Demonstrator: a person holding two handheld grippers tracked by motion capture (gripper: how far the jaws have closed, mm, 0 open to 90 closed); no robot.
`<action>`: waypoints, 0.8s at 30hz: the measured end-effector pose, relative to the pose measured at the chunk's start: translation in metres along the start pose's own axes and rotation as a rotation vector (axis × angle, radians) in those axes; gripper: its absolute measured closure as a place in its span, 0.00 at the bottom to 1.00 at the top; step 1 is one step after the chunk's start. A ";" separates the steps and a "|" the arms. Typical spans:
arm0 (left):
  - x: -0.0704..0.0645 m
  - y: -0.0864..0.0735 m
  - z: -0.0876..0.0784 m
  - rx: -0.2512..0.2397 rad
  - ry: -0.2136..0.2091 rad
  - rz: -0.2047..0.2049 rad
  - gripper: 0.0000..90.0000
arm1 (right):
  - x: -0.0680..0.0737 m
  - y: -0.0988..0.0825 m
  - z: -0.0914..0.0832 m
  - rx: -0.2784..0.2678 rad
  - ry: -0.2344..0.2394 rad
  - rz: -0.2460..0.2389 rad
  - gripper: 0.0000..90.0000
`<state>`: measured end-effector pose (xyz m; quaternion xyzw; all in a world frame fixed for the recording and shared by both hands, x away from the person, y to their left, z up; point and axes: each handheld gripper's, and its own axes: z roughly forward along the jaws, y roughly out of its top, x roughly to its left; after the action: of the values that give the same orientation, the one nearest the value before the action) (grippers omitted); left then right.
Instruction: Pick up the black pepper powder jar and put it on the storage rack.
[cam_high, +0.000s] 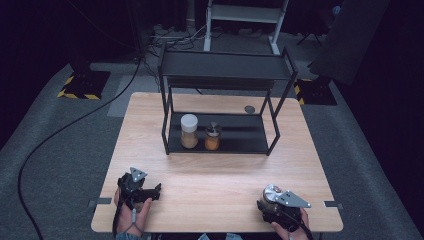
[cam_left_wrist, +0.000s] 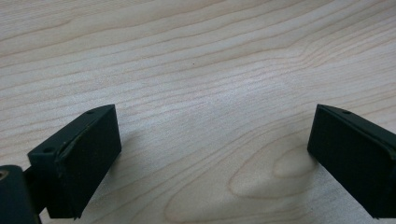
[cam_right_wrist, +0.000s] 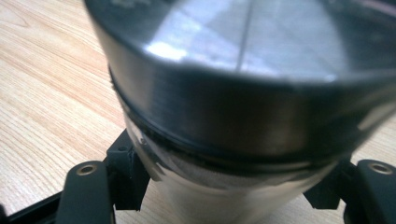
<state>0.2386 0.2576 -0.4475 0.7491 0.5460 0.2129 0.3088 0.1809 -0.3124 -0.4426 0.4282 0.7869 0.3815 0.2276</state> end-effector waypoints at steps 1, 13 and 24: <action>0.000 0.000 0.000 0.000 0.000 0.000 0.03 | -0.001 0.002 0.000 0.002 0.002 0.000 0.34; 0.000 0.000 0.000 0.001 0.000 0.000 0.03 | -0.009 0.031 -0.009 -0.010 0.016 -0.004 0.34; 0.000 0.000 0.000 0.001 0.001 0.000 0.02 | -0.019 0.067 -0.010 -0.018 0.036 -0.011 0.34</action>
<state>0.2390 0.2571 -0.4476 0.7490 0.5463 0.2132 0.3083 0.2174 -0.3092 -0.3824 0.4150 0.7896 0.3952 0.2192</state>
